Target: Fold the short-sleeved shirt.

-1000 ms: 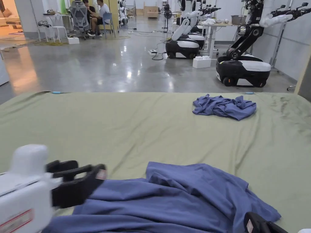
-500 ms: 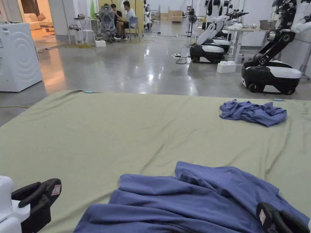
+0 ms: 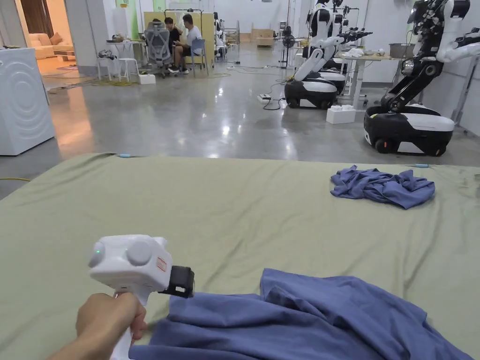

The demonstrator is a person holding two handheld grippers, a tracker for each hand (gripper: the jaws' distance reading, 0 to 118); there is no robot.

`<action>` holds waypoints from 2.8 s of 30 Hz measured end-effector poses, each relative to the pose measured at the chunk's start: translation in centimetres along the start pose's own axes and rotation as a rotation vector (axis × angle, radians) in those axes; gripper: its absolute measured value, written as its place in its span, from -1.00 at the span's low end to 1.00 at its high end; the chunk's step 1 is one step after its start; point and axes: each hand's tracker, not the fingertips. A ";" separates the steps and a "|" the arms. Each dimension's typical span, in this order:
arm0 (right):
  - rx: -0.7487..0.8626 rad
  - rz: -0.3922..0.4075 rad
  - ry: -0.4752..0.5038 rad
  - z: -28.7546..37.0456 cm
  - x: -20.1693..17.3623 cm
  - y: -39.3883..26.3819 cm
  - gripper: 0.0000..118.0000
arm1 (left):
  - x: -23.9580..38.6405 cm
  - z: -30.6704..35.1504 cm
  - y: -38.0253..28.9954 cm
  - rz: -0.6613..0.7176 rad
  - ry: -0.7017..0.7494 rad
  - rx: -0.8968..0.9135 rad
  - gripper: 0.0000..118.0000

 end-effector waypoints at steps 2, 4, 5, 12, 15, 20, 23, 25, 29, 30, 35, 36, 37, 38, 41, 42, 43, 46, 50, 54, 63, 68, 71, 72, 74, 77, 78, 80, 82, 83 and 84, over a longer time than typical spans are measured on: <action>-0.015 0.002 -0.015 -0.1 0.3 -0.3 -0.97 | 0.9 -2.3 0.7 -0.050 0.002 -0.027 0.78; -0.028 -0.002 -0.025 -0.3 0.8 -0.7 -0.97 | 2.3 -3.4 0.1 -0.063 -0.012 -0.071 0.62; -0.036 -0.004 -0.032 -0.4 1.1 -0.7 -0.97 | 2.7 -3.4 -0.3 -0.062 -0.012 -0.067 0.50; -0.065 -0.006 -0.059 -1.8 2.7 -0.8 -0.97 | 3.5 -1.1 -1.7 -0.146 -0.058 0.041 -0.87; -0.058 0.025 -0.051 -3.1 3.7 1.3 -0.97 | 2.6 1.1 -2.3 -0.115 -0.146 0.102 -0.87; -0.130 0.129 -0.046 -14.2 6.6 7.6 -0.56 | 2.3 6.1 -4.7 -0.178 -0.187 0.194 -0.87; -0.363 0.104 -0.054 -25.9 8.5 9.9 1.00 | 1.5 7.5 -6.3 -0.162 -0.237 0.219 -0.87; -0.485 0.063 -0.004 -32.8 9.6 9.9 0.97 | 1.4 8.3 -7.4 -0.142 -0.253 0.219 -0.87; -0.763 0.104 -0.066 -42.9 11.0 7.2 0.10 | 0.9 9.6 -8.6 -0.136 -0.280 0.231 -0.87; -0.798 0.107 -0.078 -43.5 11.0 6.5 -0.37 | 0.8 9.8 -8.6 -0.136 -0.277 0.231 -0.87; -0.744 -0.054 0.009 -40.7 11.4 7.4 -0.89 | 0.2 9.9 -7.8 -0.130 -0.277 0.232 -0.87; -0.715 -0.077 0.007 -39.6 11.9 8.2 -0.90 | 0.1 10.0 -7.6 -0.129 -0.279 0.234 -0.87; -0.669 -0.059 0.024 -38.1 11.8 9.1 -0.90 | 0.2 10.4 -7.4 -0.138 -0.280 0.258 -0.87; -0.604 -0.027 0.030 -36.4 11.5 10.1 -0.90 | 0.4 11.1 -7.3 -0.137 -0.278 0.275 -0.87; -0.457 -0.023 0.061 -30.8 11.3 12.9 -0.90 | 0.7 13.3 -6.8 -0.126 -0.315 0.329 -0.87; -0.412 -0.034 0.066 -29.2 11.3 13.7 -0.90 | 0.7 13.9 -6.7 -0.124 -0.316 0.341 -0.87; -0.378 -0.039 0.077 -27.2 11.3 14.6 -0.90 | 0.6 14.8 -6.5 -0.122 -0.313 0.344 -0.87; -0.283 -0.080 0.099 -21.8 12.1 17.1 -0.90 | -0.1 17.6 -6.4 -0.093 -0.318 0.414 -0.87; -0.146 -0.102 0.033 -15.2 13.4 18.9 -0.90 | -1.8 21.1 -6.4 -0.066 -0.289 0.490 -0.87; -0.101 -0.175 0.009 -11.2 15.5 19.1 -0.90 | -3.9 23.4 -6.4 -0.028 -0.265 0.546 -0.87; -0.084 -0.235 0.010 -9.9 16.4 20.5 -0.90 | -5.6 25.4 -4.2 0.023 -0.253 0.593 -0.87; -0.076 -0.201 0.011 -11.9 14.7 24.5 -0.90 | -4.7 26.7 0.4 0.014 -0.274 0.589 -0.88; -0.051 -0.189 0.008 -13.1 14.1 28.1 -0.90 | -4.1 27.4 3.6 0.002 -0.256 0.597 -0.91; -0.038 -0.185 0.008 -13.3 13.8 29.1 -0.90 | -3.9 27.4 4.5 0.001 -0.249 0.604 -0.92; -0.021 -0.167 0.001 -14.0 13.4 31.1 -0.90 | -3.8 27.4 6.4 0.001 -0.256 0.591 -0.93; -0.005 -0.158 -0.016 -15.3 13.1 34.0 -0.90 | -3.6 27.4 9.2 0.014 -0.234 0.611 -0.93; -0.003 -0.159 -0.024 -15.9 13.0 34.9 -0.90 | -3.7 27.5 10.2 0.024 -0.236 0.624 -0.93; -0.001 -0.158 -0.029 -17.4 12.9 36.9 -0.90 | -3.5 27.8 12.7 0.037 -0.231 0.628 -0.93; 0.019 -0.136 -0.059 -18.7 12.3 38.7 -0.91 | -2.9 28.2 15.1 0.038 -0.203 0.637 -0.93; 0.034 -0.117 -0.065 -19.4 12.2 39.8 -0.91 | -2.7 28.5 16.5 0.015 -0.197 0.644 -0.93; 0.045 -0.113 -0.083 -20.1 11.9 41.0 -0.91 | -2.4 28.9 18.0 -0.005 -0.181 0.651 -0.93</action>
